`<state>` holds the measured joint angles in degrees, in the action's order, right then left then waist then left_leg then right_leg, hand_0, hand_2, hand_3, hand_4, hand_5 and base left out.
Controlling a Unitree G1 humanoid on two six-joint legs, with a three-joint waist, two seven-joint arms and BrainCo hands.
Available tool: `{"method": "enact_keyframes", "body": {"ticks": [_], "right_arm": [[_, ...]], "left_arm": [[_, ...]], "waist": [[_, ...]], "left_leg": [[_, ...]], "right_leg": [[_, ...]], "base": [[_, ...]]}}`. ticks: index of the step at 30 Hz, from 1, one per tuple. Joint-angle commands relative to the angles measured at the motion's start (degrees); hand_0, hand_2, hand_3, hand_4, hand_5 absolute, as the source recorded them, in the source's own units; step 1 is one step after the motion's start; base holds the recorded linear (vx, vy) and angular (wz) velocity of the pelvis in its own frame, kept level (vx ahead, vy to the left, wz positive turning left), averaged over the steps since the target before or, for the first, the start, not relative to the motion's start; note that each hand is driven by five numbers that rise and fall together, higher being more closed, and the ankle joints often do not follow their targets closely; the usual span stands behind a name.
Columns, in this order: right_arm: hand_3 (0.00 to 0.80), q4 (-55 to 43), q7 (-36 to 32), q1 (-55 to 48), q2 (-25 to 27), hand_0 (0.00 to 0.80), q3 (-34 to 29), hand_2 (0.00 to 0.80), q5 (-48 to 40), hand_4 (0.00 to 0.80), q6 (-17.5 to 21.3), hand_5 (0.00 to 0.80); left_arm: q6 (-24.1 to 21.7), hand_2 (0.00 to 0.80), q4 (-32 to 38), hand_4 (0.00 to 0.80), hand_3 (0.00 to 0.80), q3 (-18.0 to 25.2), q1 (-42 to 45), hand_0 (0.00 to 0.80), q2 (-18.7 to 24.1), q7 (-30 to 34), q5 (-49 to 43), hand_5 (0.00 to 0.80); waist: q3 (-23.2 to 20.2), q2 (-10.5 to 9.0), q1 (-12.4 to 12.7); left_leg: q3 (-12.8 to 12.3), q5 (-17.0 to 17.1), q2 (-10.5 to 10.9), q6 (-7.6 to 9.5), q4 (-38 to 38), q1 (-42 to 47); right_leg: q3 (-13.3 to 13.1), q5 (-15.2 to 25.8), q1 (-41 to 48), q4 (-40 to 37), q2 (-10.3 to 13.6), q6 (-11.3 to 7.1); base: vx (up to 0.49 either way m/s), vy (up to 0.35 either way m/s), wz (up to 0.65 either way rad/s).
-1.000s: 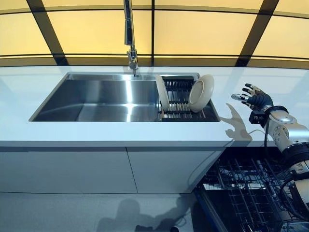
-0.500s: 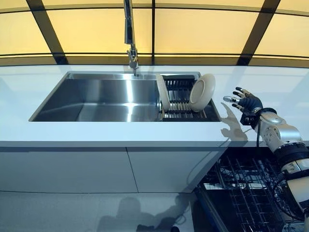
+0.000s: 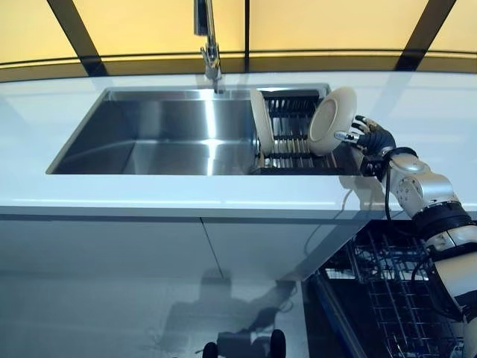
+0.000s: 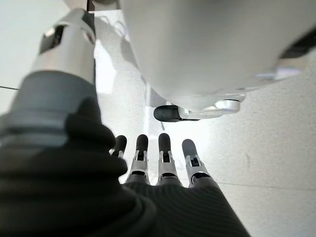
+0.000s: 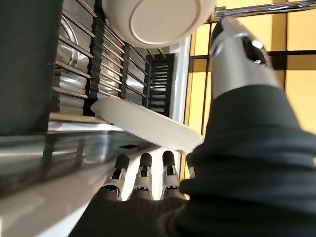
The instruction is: Take plates into dishwasher
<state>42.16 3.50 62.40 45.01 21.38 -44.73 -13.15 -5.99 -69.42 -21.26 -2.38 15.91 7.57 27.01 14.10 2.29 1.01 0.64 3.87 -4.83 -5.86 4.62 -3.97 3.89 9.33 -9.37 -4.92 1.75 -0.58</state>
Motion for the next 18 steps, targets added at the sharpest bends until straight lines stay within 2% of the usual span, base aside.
{"method": "enact_keyframes", "body": {"ticks": [1,18], "right_arm": [[0.0,2.82,1.08,9.43,1.93,0.0,3.11,0.0,-2.08,0.0,2.07,0.0],[0.0,3.99,3.12,13.93,3.49,0.0,4.41,0.0,-2.53,0.0,1.73,0.0]], "left_arm": [[-2.27,0.0,-0.37,0.0,0.0,-1.82,-3.37,0.0,1.57,0.06,2.61,0.0],[-4.02,0.0,1.25,0.0,0.0,-2.01,-3.23,0.0,2.2,0.16,3.86,0.0]], "waist": [[2.44,-3.82,1.68],[3.66,-3.33,2.21]], "left_leg": [[0.53,1.17,0.51,0.73,0.38,-1.45],[0.7,2.04,0.01,0.3,0.38,-3.08]], "right_leg": [[0.5,-0.87,1.1,-0.08,2.61,-3.49],[1.07,-0.64,-0.12,-0.08,2.4,-3.39]], "base": [[-0.039,-0.027,0.02],[-0.009,-0.012,0.01]]}}
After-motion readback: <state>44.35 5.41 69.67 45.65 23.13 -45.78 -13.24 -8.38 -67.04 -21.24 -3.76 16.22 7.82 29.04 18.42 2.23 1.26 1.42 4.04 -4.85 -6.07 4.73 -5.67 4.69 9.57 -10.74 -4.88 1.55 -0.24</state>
